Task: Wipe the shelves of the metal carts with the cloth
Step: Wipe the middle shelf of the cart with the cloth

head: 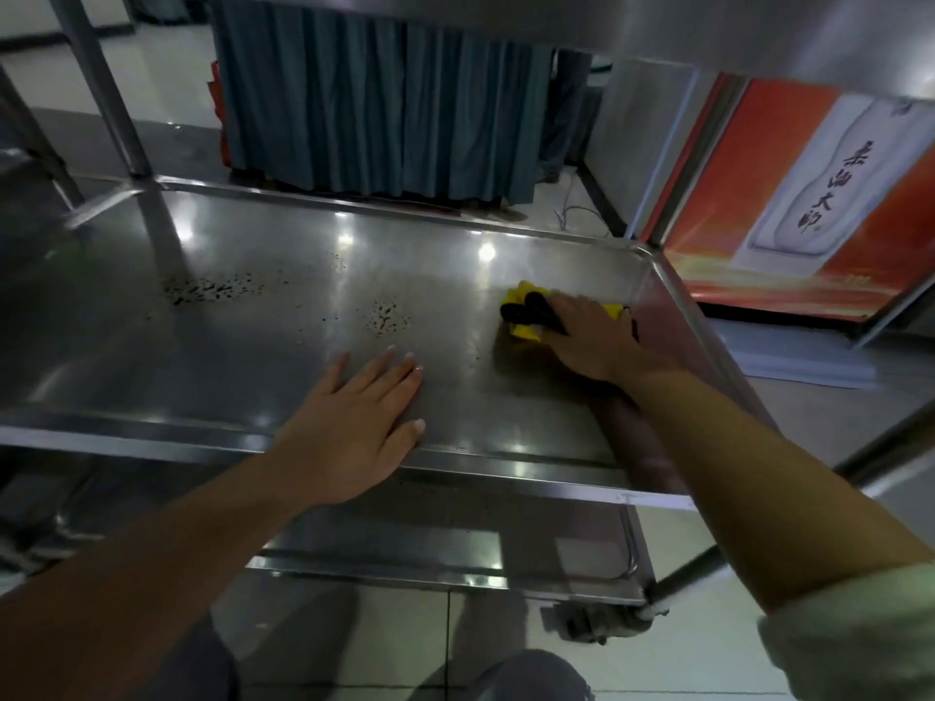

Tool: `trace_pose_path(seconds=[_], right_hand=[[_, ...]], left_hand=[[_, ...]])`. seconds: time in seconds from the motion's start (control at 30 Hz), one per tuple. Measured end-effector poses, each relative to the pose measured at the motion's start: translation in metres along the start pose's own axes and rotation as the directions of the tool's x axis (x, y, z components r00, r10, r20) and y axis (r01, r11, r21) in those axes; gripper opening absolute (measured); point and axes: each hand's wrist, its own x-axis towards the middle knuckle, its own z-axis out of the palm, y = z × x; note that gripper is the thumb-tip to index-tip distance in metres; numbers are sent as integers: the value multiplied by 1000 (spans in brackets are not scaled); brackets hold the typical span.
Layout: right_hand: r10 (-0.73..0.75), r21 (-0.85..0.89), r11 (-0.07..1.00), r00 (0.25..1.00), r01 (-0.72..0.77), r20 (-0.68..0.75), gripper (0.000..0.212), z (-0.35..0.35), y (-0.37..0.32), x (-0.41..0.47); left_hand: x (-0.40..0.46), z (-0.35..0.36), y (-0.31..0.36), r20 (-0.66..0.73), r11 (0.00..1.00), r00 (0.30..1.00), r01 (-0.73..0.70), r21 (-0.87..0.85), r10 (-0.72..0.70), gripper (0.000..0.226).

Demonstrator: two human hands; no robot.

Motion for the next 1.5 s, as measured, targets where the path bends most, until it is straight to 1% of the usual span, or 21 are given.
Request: trace_pose_path(seconds=[0.1, 0.2, 0.3, 0.33, 0.4, 0.47, 0.53, 0.63, 0.7, 0.77, 0.8, 0.87, 0.9, 0.97, 1.07, 1.17, 1.23, 1.3, 1.37, 1.4, 1.5], right_hand=[[36, 53, 998, 999, -36, 13, 48, -3, 16, 44], [100, 110, 989, 995, -98, -14, 46, -7, 38, 79], [116, 266, 958, 993, -110, -9, 37, -10, 58, 103], [117, 292, 950, 993, -109, -12, 36, -10, 62, 109], [122, 289, 951, 992, -108, -31, 35, -10, 65, 117], [146, 243, 961, 988, -129, -50, 30, -9, 62, 117], [157, 185, 972, 987, -146, -44, 30, -8, 57, 112], [145, 153, 977, 989, -146, 18, 43, -9, 40, 90], [83, 155, 984, 996, -88, 38, 47, -9, 22, 65], [2, 198, 980, 999, -11, 46, 43, -8, 1, 35], [-16, 252, 968, 999, 3, 48, 39, -9, -10, 17], [-13, 363, 932, 998, -9, 60, 34, -11, -31, -19], [-16, 365, 931, 998, -11, 68, 31, -11, -39, -36], [-24, 262, 965, 997, 5, 69, 34, -8, -51, -66], [-46, 183, 983, 994, 27, 95, 48, 1, -69, -98], [-77, 95, 993, 993, 69, 88, 53, 4, -77, -96], [3, 66, 998, 997, -8, 78, 53, 1, -82, -77], [130, 82, 988, 990, -134, 45, 51, 0, -92, -57], [195, 109, 975, 981, -195, 16, 50, 5, -104, -48], [190, 111, 975, 982, -190, 14, 51, 7, -108, -50], [105, 59, 993, 995, -104, -3, 50, 10, -115, -80]], left_hand=[[-2, 3, 0, -21, 1000, 1000, 13, -22, -13, 77], [-3, 3, 1, -31, 997, 999, 40, -65, -42, 73], [-2, 4, 2, -33, 997, 998, 43, -68, -46, 71], [-2, 4, 3, -34, 997, 998, 43, -70, -46, 70], [-2, 2, 3, -45, 996, 998, 47, -70, -51, 73], [-2, -1, 5, -51, 997, 997, 50, -56, -52, 75], [-2, -2, 6, -50, 997, 997, 64, -45, -66, 75], [-1, -1, 6, -40, 996, 996, 79, -47, -81, 75], [0, -1, 6, -38, 996, 996, 73, -59, -75, 76], [0, -1, 5, -47, 997, 997, 57, -48, -60, 76], [-1, -1, 5, -51, 998, 997, 52, -35, -53, 76], [-2, -1, 5, -54, 999, 998, 45, -9, -45, 77], [-2, -2, 6, -56, 999, 997, 47, 5, -47, 79], [-4, -3, 8, -73, 998, 995, 63, 29, -61, 81], [-6, -2, 10, -108, 996, 990, 90, 23, -87, 81], [-4, 1, 9, -116, 995, 988, 101, 9, -99, 81], [-3, 1, 10, -111, 995, 989, 103, 14, -101, 82], [-6, 3, 9, -106, 995, 989, 104, -6, -104, 82], [-15, 3, -2, -104, 993, 988, 109, -38, -112, 86], [-21, 1, -12, -98, 993, 989, 110, -40, -113, 90], [-37, -8, -52, -47, 995, 994, 103, 15, -102, 98]])
